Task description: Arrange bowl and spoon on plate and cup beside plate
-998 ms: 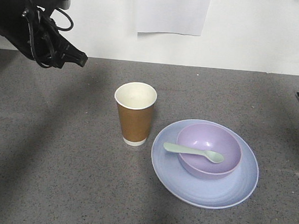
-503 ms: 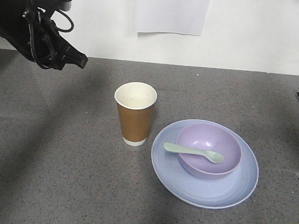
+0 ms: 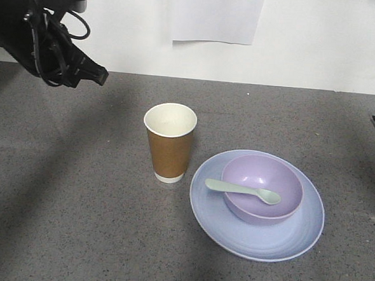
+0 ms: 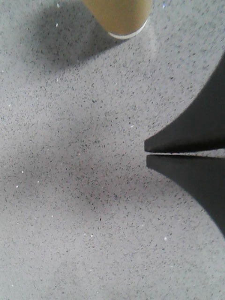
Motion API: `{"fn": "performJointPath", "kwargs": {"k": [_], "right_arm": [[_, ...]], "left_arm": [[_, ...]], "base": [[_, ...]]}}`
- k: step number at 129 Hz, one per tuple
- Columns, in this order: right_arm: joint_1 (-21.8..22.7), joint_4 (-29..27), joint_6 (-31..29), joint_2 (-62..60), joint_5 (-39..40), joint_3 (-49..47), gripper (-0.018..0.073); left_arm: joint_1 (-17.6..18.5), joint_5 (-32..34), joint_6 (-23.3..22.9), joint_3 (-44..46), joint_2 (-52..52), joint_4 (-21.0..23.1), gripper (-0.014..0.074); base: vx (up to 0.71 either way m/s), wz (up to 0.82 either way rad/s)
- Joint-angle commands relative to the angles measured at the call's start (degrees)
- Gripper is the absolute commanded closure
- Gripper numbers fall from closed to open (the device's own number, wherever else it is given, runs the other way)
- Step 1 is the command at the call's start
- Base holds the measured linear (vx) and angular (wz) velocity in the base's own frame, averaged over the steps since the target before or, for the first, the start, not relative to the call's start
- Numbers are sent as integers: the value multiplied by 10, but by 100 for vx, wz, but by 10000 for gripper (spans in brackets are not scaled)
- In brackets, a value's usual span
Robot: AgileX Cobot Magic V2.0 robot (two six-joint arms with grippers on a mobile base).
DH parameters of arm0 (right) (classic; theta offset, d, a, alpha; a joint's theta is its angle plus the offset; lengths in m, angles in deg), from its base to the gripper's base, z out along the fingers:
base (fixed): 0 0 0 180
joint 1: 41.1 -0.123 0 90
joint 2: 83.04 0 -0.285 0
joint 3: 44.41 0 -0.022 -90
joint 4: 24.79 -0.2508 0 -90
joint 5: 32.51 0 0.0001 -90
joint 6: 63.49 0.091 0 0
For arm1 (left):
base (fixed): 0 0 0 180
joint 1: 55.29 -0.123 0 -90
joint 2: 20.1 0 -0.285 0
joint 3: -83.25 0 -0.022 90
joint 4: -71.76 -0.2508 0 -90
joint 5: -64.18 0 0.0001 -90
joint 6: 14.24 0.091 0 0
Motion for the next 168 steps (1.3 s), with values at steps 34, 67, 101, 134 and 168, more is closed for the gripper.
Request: {"fn": "performJointPath", "kwargs": {"k": [34,67,101,134,168], "right_arm": [[3,14,-3,-11,33,-18,568],[3,14,-3,-11,33,-18,568],[3,14,-3,-11,33,-18,568],[3,14,-3,-11,33,-18,568],[3,14,-3,-11,33,-18,568]], "left_arm": [[-72,208,-46,-273,251,8,604],[-134,357,-94,-549,432,7,604],[-134,496,-94,-788,603,8,604],[-134,575,-95,-941,780,5,604],[-134,596,-155,-1006,928,-66,604]], "base": [[0,0],[0,0],[0,0],[0,0],[0,0]]}}
